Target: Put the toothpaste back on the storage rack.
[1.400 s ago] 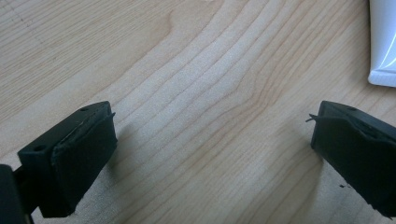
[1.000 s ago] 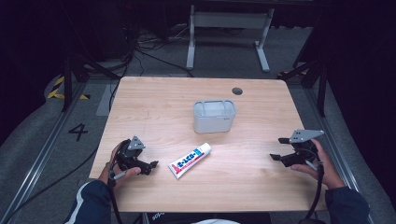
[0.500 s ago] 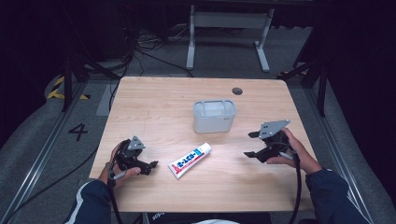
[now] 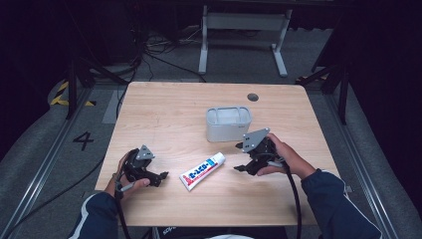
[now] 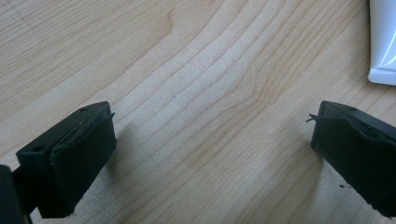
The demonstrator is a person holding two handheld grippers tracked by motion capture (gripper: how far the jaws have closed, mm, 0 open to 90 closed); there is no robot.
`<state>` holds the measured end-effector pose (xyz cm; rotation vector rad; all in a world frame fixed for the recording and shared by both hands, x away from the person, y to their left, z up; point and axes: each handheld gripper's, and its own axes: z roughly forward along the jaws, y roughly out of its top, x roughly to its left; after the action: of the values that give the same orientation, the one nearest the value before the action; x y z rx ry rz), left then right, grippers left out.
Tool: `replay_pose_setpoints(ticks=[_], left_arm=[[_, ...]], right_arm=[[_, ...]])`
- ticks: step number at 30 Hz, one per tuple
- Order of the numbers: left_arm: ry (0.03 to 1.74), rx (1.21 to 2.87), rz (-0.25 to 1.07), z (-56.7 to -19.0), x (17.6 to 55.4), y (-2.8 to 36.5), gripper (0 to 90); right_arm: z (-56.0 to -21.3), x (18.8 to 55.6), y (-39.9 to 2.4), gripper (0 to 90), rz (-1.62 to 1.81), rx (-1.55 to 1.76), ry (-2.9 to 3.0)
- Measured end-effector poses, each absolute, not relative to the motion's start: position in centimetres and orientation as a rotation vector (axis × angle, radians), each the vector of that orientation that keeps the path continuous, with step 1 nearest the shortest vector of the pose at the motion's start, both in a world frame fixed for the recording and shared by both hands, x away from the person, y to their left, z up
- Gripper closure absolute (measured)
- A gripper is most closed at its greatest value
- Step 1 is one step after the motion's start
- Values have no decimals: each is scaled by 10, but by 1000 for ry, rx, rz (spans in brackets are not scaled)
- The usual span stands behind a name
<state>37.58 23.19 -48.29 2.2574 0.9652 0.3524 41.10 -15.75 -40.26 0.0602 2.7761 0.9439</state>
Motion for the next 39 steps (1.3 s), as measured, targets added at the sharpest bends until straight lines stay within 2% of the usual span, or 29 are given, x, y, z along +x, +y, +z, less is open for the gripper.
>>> replay_pose_setpoints(ticks=[12, 39], left_arm=[[963, 2252, 367, -483, 375, 232, 5], [1029, 2232, 375, -483, 353, 238, 5]], right_arm=[[-402, 405, -96, 235, 846, -171, 2845], [-431, 411, -33, 257, 582, -448, 2965]])
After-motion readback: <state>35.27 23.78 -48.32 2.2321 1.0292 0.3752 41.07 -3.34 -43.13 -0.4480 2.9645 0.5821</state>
